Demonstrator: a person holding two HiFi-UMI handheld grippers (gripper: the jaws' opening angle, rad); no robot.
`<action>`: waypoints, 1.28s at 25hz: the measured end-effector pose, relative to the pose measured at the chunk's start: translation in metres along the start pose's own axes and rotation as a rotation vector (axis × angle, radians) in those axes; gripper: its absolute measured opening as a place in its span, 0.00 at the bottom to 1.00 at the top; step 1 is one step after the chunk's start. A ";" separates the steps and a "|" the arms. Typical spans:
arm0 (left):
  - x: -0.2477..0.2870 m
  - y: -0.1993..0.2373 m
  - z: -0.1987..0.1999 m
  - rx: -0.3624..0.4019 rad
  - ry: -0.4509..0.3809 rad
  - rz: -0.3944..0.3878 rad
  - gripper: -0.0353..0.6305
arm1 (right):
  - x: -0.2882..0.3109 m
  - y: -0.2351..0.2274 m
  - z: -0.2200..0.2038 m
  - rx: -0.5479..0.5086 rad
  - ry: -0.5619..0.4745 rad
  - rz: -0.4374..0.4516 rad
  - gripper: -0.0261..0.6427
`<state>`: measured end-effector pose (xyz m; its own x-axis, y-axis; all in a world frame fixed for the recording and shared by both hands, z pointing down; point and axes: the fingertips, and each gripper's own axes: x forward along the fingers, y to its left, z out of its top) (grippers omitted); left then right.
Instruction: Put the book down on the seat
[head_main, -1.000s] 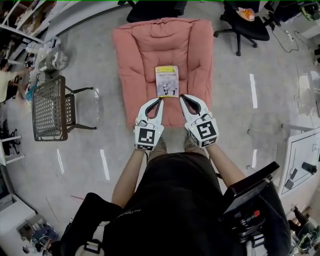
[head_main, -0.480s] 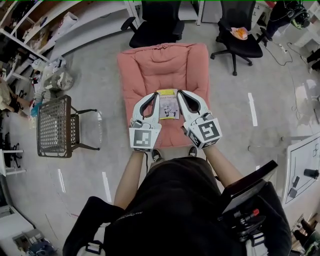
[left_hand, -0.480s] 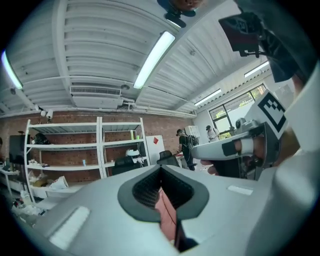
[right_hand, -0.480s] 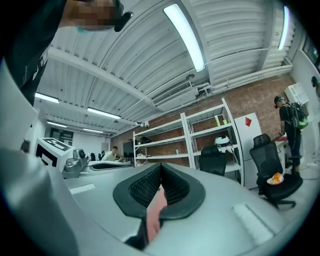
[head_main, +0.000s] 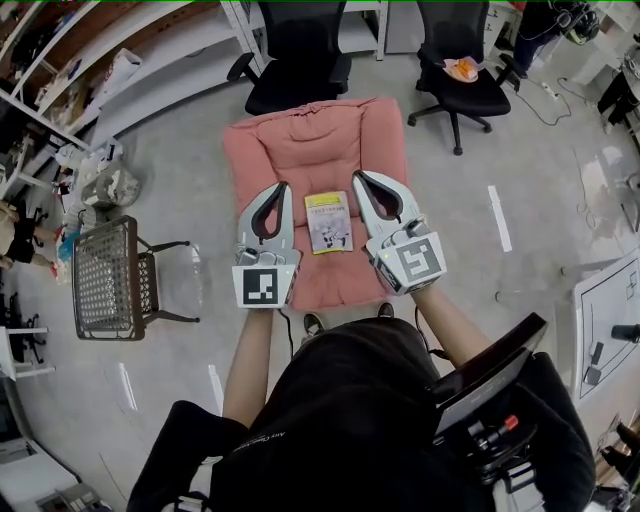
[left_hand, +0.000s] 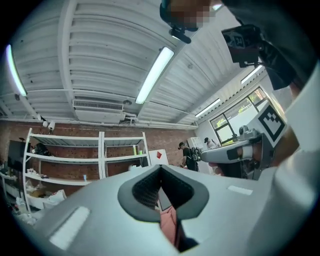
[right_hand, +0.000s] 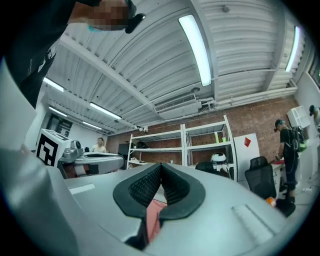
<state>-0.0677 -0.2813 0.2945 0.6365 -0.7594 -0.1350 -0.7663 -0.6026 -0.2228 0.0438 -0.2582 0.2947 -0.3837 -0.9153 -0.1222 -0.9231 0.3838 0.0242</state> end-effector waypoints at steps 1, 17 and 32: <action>0.001 0.003 0.006 0.002 -0.024 0.004 0.05 | 0.001 0.000 0.007 -0.023 -0.014 0.000 0.06; -0.001 0.000 0.007 0.038 -0.063 0.042 0.05 | 0.013 0.037 0.010 -0.090 -0.049 0.062 0.06; -0.029 -0.018 -0.071 -0.118 0.079 0.005 0.05 | 0.001 0.057 -0.064 -0.014 0.097 0.081 0.06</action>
<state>-0.0782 -0.2659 0.3713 0.6277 -0.7763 -0.0585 -0.7771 -0.6204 -0.1061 -0.0110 -0.2450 0.3597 -0.4571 -0.8892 -0.0223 -0.8890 0.4558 0.0442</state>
